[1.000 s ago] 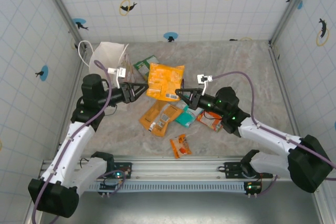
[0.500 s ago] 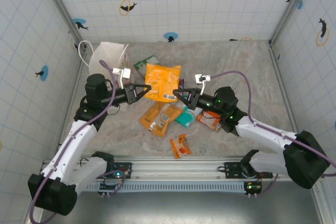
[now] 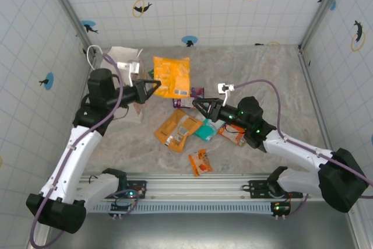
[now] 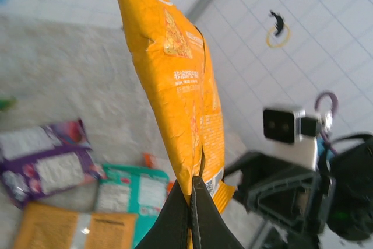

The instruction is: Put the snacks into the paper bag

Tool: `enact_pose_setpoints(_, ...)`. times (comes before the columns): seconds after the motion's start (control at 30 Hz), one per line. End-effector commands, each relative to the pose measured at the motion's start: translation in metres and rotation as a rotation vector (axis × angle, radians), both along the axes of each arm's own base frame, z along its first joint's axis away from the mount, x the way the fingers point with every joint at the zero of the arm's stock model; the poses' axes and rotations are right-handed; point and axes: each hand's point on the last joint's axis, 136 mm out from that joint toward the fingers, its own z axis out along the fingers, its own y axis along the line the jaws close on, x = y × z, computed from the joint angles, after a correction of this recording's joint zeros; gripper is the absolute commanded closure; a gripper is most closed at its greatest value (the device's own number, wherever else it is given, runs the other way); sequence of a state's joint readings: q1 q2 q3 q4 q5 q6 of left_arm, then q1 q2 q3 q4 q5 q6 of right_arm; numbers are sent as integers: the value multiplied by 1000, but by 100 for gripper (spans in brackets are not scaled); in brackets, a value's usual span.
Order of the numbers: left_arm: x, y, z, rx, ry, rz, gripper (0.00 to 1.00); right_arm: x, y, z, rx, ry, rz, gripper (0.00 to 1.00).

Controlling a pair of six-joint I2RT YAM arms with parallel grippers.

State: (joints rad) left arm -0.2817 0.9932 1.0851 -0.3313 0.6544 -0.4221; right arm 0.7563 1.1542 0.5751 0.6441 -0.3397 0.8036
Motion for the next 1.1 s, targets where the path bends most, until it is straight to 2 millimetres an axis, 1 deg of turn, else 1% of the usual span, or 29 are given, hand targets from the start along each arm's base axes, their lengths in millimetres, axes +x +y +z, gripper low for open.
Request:
enact_pose_setpoints(0.0, 23, 26, 22, 139, -103, 174, 100, 0, 0, 2, -33, -17, -22, 55)
enact_pose_setpoints(0.13, 46, 40, 57, 210, -226, 270, 100, -2, 0, -12, -88, -7, -18, 54)
enact_pose_setpoints(0.3, 71, 61, 88, 324, -332, 403, 100, -4, 0, -19, -102, -2, -16, 54)
enact_pose_setpoints(0.37, 79, 63, 95, 369, -357, 418, 100, -5, 0, -21, -105, 0, -11, 54)
enact_pose_setpoints(0.43, 86, 71, 101, 416, -382, 458, 100, -7, 1, -24, -115, 1, -5, 54)
enact_pose_setpoints(0.5, 93, 81, 107, 462, -405, 512, 100, -9, 1, -27, -124, 4, -1, 54)
enact_pose_setpoints(0.6, 96, 96, 114, 517, -435, 593, 100, -11, 2, -30, -139, 8, 4, 54)
enact_pose_setpoints(0.7, 98, 108, 114, 601, -425, 633, 100, -13, 2, -30, -146, 5, 1, 53)
enact_pose_setpoints(0.83, 97, 128, 99, 720, -362, 697, 100, -14, 1, -33, -156, 8, -4, 53)
enact_pose_setpoints(0.93, 93, 139, 80, 780, -308, 721, 100, -15, 1, -37, -164, 19, -4, 53)
enact_pose_setpoints(1.07, 87, 149, 44, 882, -197, 706, 100, -16, 4, -41, -179, 33, 3, 53)
